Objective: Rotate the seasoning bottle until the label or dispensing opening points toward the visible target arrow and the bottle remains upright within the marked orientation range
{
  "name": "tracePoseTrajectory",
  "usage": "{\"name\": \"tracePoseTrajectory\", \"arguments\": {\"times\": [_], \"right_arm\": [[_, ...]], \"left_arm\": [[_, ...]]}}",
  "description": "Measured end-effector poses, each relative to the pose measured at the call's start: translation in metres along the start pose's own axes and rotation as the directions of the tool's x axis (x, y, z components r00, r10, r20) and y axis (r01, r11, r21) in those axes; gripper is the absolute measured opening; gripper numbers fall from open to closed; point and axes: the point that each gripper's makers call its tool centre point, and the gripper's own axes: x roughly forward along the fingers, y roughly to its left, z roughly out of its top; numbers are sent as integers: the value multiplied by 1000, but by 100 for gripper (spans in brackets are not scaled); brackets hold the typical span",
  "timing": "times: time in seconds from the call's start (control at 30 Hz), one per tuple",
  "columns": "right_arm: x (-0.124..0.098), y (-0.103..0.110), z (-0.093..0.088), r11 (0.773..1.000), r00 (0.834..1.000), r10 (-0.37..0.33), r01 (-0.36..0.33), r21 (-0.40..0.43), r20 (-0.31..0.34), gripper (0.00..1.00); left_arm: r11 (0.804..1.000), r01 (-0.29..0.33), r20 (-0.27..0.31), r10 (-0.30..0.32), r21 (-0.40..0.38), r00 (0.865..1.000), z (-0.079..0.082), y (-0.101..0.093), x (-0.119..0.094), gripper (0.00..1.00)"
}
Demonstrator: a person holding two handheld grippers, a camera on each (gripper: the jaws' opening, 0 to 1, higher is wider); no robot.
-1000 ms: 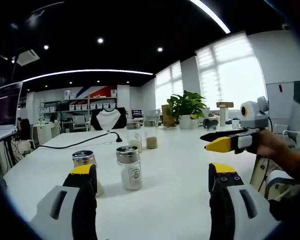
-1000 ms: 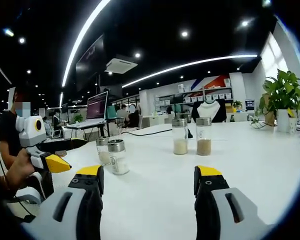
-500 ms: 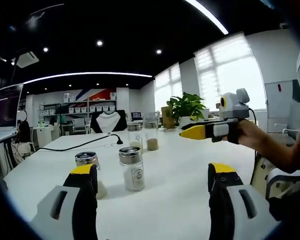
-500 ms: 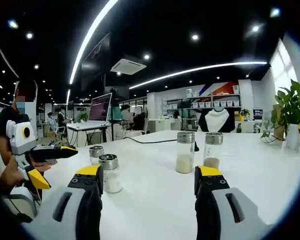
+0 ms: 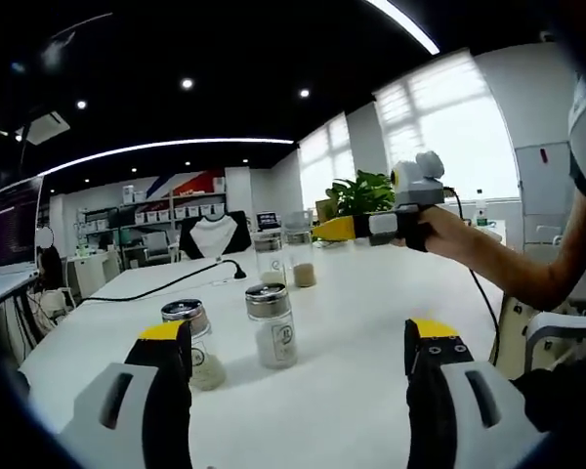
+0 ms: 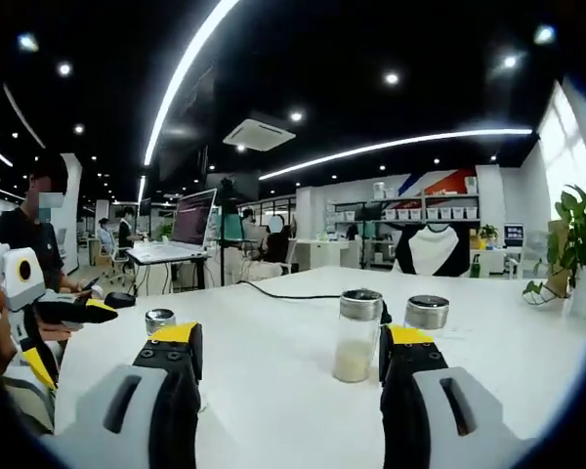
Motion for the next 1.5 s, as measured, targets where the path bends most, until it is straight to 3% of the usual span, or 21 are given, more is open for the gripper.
{"name": "tracePoseTrajectory", "arguments": {"times": [0.23,0.47,0.9,1.2,1.33,1.5], "right_arm": [[26,-18,5,1000,1000,-14,14,-9,6,72],[48,-32,-5,998,999,-39,38,-48,-33,71],[63,-61,-25,995,994,-87,90,43,-61,69],[81,-61,-34,996,994,-74,77,38,-86,64],[91,-65,-33,996,993,-92,93,11,-79,56],[102,-71,-37,995,991,-98,99,5,-94,57]], "left_arm": [[1000,9,-8,-9,-27,1000,-9,4,6,94],[997,42,2,-42,-64,999,-12,4,11,94],[996,65,14,-64,-56,998,-6,0,17,94],[994,76,16,-75,-83,997,-8,1,22,94],[993,79,3,-79,-88,997,-13,1,27,94],[992,82,5,-81,-95,997,-13,1,27,94]]}}
